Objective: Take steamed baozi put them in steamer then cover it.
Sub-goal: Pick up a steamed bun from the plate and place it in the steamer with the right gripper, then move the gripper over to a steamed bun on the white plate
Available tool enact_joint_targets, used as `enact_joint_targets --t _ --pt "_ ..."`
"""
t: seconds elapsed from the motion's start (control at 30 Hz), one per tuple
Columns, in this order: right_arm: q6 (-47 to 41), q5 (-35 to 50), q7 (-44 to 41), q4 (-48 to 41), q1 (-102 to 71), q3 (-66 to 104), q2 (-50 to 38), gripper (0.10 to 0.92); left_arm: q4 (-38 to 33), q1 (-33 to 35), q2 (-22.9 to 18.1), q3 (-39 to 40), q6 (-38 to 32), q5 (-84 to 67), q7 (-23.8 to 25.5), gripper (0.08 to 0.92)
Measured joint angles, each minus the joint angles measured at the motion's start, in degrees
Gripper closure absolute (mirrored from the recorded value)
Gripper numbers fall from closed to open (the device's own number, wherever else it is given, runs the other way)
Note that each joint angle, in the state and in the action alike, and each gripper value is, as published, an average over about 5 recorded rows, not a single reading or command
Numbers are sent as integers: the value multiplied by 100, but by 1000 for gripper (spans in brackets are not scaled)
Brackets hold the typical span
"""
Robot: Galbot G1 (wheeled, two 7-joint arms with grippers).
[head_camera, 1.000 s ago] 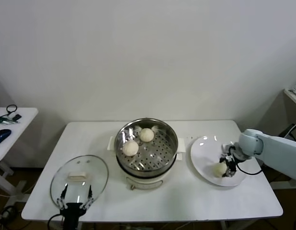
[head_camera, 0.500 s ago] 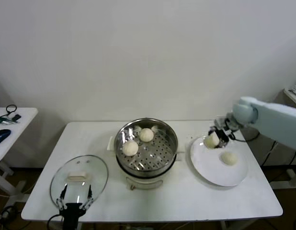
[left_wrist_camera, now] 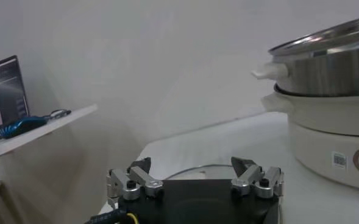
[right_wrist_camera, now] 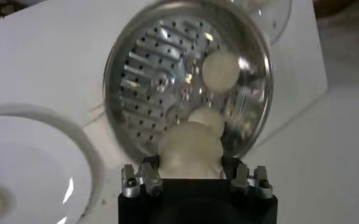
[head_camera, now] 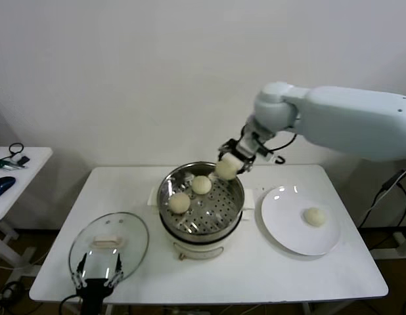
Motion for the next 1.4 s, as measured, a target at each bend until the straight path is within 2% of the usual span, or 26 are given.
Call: enact_joint_targets --t 0.3,0.8,0.9,1.1,1.4 --pt "186 -427 202 258 -360 -206 580 347 -31 63 -14 -20 -21 1 -48 177" --pt "356 -900 348 -2 -1094 -318 860 350 -72 125 -37 -52 -40 10 -80 177" --pt "384 -939 384 -67 -1147 -309 899 321 -87 134 -45 -53 -44 14 -87 177" --pt "478 -971 427 -197 -1152 -247 900 211 -98 142 -50 -54 -57 15 -95 177" --pt "705 -556 204 -277 -773 -152 624 202 -120 133 -54 -48 -57 26 -95 177"
